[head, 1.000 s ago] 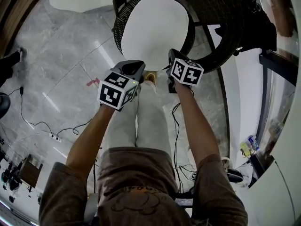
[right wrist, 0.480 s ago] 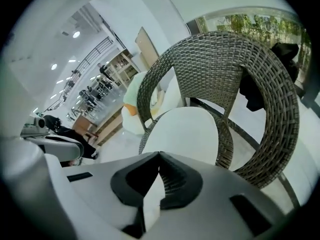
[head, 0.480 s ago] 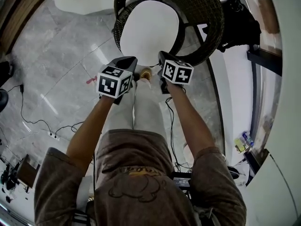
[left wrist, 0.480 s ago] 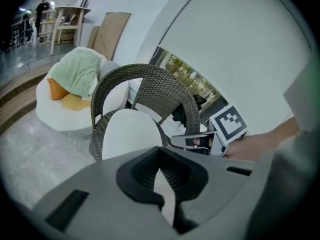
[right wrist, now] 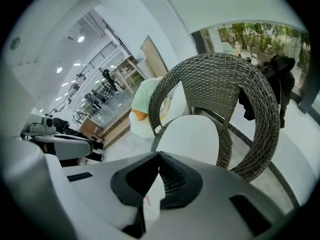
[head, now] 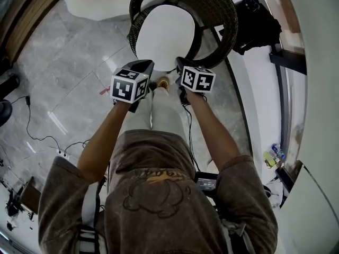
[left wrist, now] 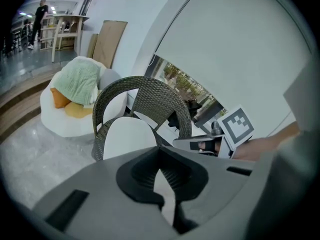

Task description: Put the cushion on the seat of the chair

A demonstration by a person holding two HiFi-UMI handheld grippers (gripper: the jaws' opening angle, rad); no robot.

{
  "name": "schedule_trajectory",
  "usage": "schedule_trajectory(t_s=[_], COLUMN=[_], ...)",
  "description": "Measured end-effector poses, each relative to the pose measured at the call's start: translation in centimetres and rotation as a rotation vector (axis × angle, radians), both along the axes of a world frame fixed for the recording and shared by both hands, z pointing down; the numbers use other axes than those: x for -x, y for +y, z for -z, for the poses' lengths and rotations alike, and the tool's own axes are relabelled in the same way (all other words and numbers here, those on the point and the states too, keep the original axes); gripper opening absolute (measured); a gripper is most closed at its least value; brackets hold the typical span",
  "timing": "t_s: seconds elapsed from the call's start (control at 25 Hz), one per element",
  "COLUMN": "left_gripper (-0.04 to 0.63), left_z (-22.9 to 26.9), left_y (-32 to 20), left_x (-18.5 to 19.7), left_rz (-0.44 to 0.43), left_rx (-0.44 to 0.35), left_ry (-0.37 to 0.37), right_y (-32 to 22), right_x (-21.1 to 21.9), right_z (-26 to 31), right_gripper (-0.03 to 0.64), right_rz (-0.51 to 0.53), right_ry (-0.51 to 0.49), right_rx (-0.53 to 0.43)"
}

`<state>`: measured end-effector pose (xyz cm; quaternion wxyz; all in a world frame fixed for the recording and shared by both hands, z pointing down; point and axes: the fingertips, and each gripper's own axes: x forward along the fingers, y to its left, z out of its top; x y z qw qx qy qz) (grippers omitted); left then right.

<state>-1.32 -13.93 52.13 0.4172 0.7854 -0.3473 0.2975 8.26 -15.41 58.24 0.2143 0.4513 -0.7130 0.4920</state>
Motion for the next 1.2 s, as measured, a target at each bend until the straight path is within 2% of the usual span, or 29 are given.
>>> schedule_trajectory(t_s=[0.32, 0.8, 1.2], left_gripper=[0.006, 0.006, 0.006], left_z=[4.8, 11.8, 16.4], left_y=[0.6, 1.8, 2.4], left_x=[0.4, -0.3, 0.1], left_rz=[-0.019, -0.087, -0.132], left_rx=[-0.040, -0.126, -0.174], left_ry=[0.017, 0.048, 0.083], right_y=[0.8, 1.8, 2.2], right_x=[-0.3, 0.8, 1.4], right_z=[4.9, 13.4, 19.9], right_gripper=[0.020, 0.021, 0.020], right_rz=[0.005, -0.001, 0.065], right_ry=[-0.019, -0.116, -0.161], right_rx=[-0.058, -0.148, -0.247])
